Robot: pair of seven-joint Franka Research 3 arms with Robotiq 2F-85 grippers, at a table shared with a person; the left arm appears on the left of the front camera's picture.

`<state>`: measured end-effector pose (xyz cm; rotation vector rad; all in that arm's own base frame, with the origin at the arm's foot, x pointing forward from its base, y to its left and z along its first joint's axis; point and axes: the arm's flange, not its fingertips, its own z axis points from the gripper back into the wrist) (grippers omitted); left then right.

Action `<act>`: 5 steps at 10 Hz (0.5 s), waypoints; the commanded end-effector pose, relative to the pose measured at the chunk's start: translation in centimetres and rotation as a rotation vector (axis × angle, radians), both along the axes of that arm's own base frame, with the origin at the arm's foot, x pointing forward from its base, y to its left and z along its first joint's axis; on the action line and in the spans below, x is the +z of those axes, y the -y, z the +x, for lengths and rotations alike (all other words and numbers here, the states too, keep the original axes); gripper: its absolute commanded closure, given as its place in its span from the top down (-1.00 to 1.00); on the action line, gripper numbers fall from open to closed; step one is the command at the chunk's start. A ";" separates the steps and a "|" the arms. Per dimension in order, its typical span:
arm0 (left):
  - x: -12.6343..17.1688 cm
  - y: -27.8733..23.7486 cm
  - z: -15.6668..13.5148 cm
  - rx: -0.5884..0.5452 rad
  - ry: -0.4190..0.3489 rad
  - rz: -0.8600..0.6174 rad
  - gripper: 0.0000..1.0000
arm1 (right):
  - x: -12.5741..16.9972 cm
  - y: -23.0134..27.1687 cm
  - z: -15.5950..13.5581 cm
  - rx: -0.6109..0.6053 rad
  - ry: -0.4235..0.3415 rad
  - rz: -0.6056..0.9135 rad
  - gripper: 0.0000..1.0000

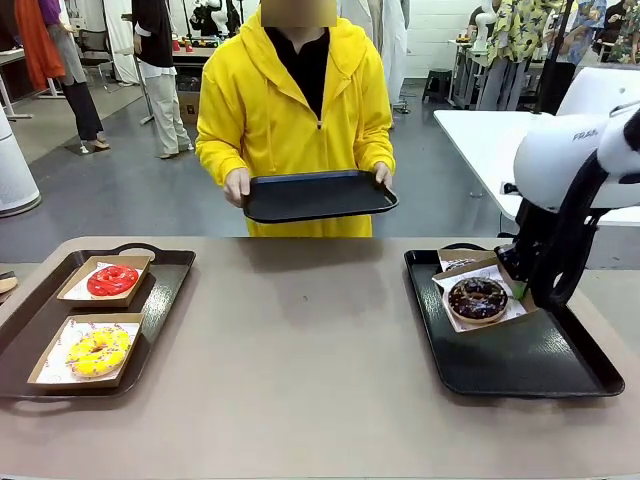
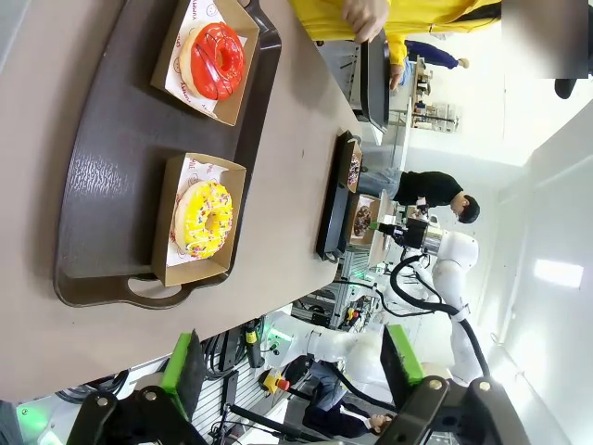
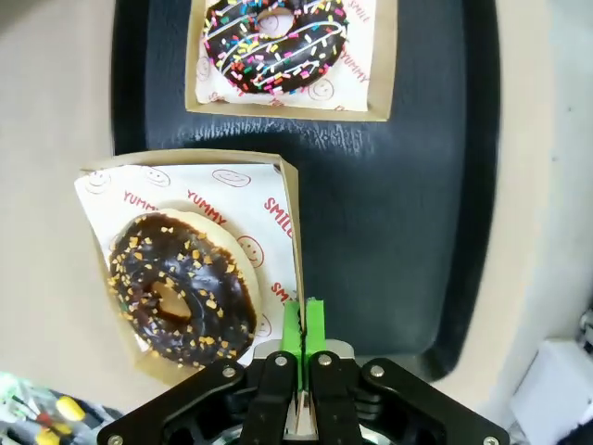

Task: Individually package the donuts and arrange them on the tray.
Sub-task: Place the picked Paper togo box on the Handle tray.

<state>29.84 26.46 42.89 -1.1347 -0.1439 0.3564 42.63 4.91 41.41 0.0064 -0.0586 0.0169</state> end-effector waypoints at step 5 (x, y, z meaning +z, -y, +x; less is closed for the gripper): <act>0.1 0.0 -0.1 0.010 0.010 -0.001 1.00 | -2.0 -0.1 0.7 -0.003 -0.026 0.006 -0.97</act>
